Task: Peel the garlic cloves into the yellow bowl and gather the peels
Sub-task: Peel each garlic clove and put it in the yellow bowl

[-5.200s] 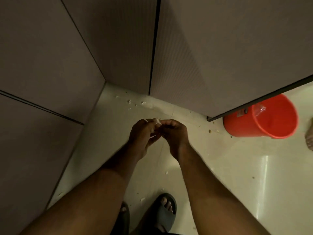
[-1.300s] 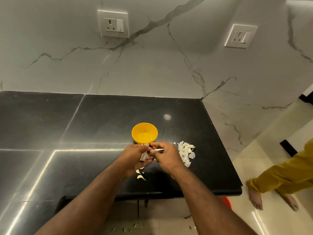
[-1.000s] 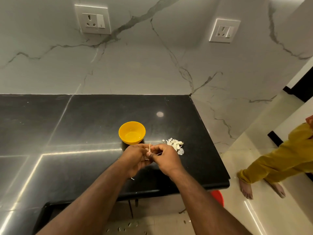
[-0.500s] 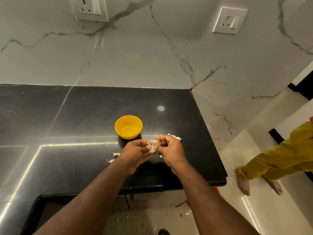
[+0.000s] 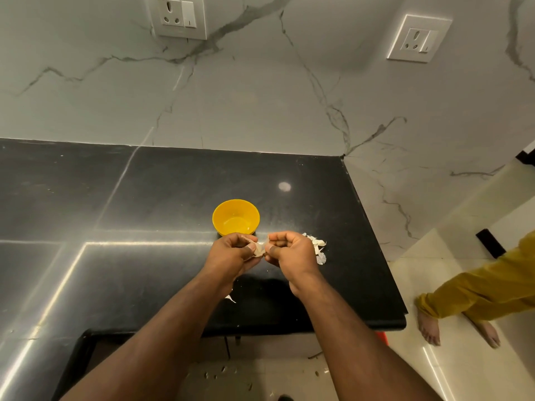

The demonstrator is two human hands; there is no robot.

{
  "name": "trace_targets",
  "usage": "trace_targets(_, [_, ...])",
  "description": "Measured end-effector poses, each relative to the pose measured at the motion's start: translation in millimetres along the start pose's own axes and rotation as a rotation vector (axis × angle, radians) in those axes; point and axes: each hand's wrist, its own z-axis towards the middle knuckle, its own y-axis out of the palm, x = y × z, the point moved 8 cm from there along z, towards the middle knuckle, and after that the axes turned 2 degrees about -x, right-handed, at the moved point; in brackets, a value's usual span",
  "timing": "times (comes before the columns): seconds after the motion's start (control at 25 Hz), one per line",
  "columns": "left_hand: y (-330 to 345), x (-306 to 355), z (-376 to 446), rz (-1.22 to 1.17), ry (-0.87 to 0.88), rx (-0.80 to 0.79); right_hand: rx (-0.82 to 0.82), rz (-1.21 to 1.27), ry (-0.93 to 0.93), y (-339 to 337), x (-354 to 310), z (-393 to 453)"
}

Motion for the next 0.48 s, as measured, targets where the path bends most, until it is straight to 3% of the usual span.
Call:
trace_targets(0.16, [-25,8,-5,-0.04,-0.045,0.025,-0.015,-0.064,0.082,11,11,1])
trace_targets(0.36, [-54,16,-14,-0.081,-0.082,0.038,0.014,-0.453,-0.026,20,11,0])
trace_targets(0.48, [-70,18,-17,-0.066,-0.066,0.054,-0.026,-0.498,-0.045,30,7,-3])
